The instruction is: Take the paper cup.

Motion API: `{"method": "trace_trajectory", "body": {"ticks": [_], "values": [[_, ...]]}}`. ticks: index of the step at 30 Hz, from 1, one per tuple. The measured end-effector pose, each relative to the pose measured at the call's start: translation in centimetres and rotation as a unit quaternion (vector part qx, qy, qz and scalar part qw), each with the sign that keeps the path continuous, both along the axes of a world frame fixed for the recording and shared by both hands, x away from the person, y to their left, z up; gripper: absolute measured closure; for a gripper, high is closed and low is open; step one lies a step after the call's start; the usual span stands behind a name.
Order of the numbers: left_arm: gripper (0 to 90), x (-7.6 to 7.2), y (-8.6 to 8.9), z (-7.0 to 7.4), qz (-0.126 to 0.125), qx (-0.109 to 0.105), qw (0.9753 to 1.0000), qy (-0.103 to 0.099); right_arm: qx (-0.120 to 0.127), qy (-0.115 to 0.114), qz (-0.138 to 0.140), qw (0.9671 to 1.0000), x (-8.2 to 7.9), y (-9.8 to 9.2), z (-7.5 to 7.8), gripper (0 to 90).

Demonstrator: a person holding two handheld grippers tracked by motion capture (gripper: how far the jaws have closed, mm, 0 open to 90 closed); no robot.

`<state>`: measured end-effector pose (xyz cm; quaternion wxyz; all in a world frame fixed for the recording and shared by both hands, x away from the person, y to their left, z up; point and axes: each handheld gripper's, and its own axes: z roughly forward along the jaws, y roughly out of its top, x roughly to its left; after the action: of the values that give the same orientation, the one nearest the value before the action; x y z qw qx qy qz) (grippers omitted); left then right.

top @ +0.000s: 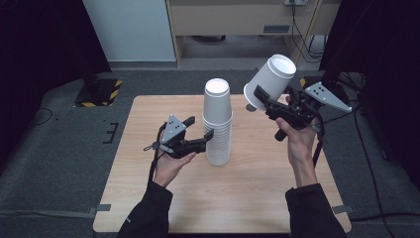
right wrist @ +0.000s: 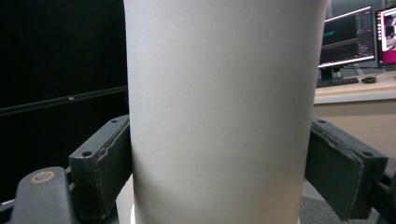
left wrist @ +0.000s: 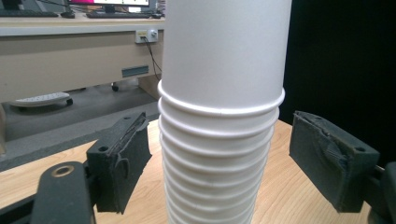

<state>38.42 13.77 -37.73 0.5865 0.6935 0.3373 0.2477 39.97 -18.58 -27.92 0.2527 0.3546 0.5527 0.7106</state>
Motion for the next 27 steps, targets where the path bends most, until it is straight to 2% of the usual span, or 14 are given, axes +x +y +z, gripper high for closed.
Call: {"method": "trace_trajectory", "body": {"ticks": [3, 9, 12, 16, 27], "values": [[19.8, -0.4, 0.5, -0.3, 0.003, -0.004, 1.0000, 0.000, -0.001, 0.007, -0.003, 1.0000, -0.3, -0.5, -0.6, 15.2], [21.2, -1.1, 1.3, -1.4, 0.012, 0.003, 0.9999, 0.000, 0.009, 0.023, -0.006, 0.9997, -1.2, -1.2, -2.2, 15.2], [21.2, -1.3, 1.6, -1.9, 0.015, 0.009, 0.9998, 0.003, 0.005, 0.029, -0.009, 0.9995, -1.7, -1.4, -3.0, 15.2], [21.4, -1.5, 1.8, -2.3, 0.021, 0.008, 0.9997, 0.004, 0.009, 0.036, -0.017, 0.9992, -2.2, -1.6, -4.1, 15.2], [21.9, -2.1, 1.6, -3.3, 0.021, 0.002, 0.9997, -0.008, 0.024, 0.060, -0.027, 0.9975, -3.4, -2.1, -7.3, 15.2]]}}
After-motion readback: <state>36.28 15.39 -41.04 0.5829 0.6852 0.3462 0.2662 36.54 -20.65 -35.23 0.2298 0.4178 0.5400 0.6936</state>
